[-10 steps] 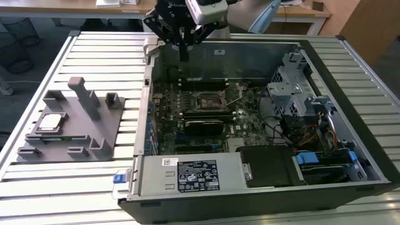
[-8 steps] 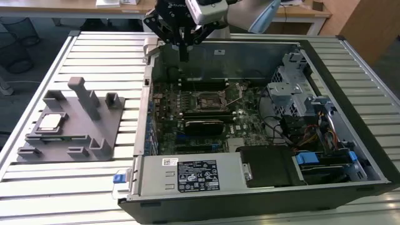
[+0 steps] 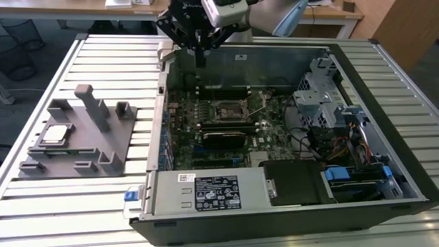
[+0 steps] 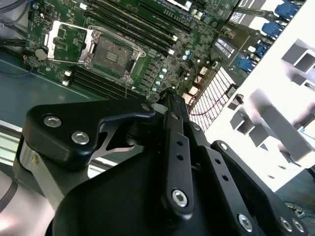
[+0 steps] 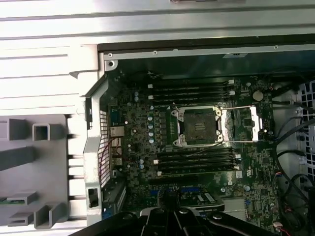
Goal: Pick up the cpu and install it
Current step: 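Reach for the cpu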
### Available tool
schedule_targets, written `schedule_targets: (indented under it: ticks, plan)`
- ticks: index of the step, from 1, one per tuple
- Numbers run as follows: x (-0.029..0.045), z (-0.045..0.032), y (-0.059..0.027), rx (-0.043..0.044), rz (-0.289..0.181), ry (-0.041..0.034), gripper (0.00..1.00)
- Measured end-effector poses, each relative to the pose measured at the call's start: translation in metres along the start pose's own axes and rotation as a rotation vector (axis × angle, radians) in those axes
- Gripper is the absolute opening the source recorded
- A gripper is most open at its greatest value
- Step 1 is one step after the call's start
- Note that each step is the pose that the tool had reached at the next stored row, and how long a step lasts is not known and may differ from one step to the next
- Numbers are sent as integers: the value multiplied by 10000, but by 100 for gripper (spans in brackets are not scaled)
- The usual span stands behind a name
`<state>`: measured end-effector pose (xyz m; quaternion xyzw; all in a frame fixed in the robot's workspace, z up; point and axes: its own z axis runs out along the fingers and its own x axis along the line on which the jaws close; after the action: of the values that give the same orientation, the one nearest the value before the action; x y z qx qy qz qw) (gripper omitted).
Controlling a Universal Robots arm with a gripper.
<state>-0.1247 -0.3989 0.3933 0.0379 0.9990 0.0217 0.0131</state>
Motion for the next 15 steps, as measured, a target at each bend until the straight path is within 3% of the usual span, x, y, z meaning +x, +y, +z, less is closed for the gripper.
schedule_targets:
  ticks: [15]
  plan:
    - [90,0,-7,1,0,1,11]
